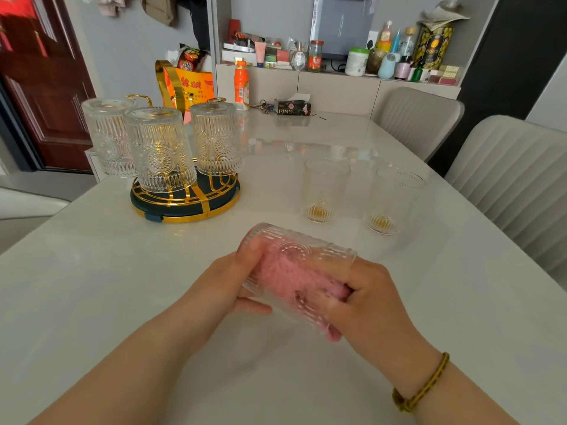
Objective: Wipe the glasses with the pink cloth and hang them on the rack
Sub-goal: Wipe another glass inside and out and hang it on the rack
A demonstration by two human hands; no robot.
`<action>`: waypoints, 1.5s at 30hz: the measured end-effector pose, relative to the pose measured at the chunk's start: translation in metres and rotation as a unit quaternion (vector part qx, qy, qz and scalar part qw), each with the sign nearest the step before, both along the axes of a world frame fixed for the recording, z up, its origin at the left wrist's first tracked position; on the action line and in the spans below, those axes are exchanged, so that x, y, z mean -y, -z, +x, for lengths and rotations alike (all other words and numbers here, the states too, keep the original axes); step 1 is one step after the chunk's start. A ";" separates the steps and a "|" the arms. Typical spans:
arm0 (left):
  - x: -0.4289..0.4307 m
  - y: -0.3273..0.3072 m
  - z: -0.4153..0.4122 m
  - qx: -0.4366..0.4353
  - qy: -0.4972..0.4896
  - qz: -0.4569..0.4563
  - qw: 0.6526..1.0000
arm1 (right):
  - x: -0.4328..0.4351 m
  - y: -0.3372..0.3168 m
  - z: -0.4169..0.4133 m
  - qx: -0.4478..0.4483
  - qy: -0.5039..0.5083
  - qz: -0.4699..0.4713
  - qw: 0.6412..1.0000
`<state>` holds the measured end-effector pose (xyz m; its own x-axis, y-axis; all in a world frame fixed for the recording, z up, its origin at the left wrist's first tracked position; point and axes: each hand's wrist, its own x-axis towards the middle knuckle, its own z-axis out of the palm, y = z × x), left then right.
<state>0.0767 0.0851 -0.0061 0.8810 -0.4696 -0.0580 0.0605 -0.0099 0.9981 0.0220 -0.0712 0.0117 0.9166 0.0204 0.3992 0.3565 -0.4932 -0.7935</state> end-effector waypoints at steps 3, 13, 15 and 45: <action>-0.005 -0.004 0.000 -0.007 0.102 -0.092 0.991 | 0.000 -0.010 -0.001 -0.146 0.007 0.200 0.969; -0.002 -0.010 -0.001 -0.082 -0.009 -0.083 0.993 | -0.004 0.003 0.005 -0.062 -0.070 0.057 0.994; -0.002 -0.008 -0.001 -0.091 -0.021 -0.089 0.992 | -0.004 0.010 0.010 -0.008 -0.062 -0.046 0.997; 0.006 0.001 -0.003 -0.050 0.048 -0.149 0.986 | 0.013 -0.002 0.014 -0.196 0.002 0.441 0.876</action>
<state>0.0736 0.0787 -0.0074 0.8286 -0.5598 0.0105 0.1726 0.2733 0.9463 0.0362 -0.0841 0.0142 0.9862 -0.1412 -0.0864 -0.0280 0.3724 -0.9277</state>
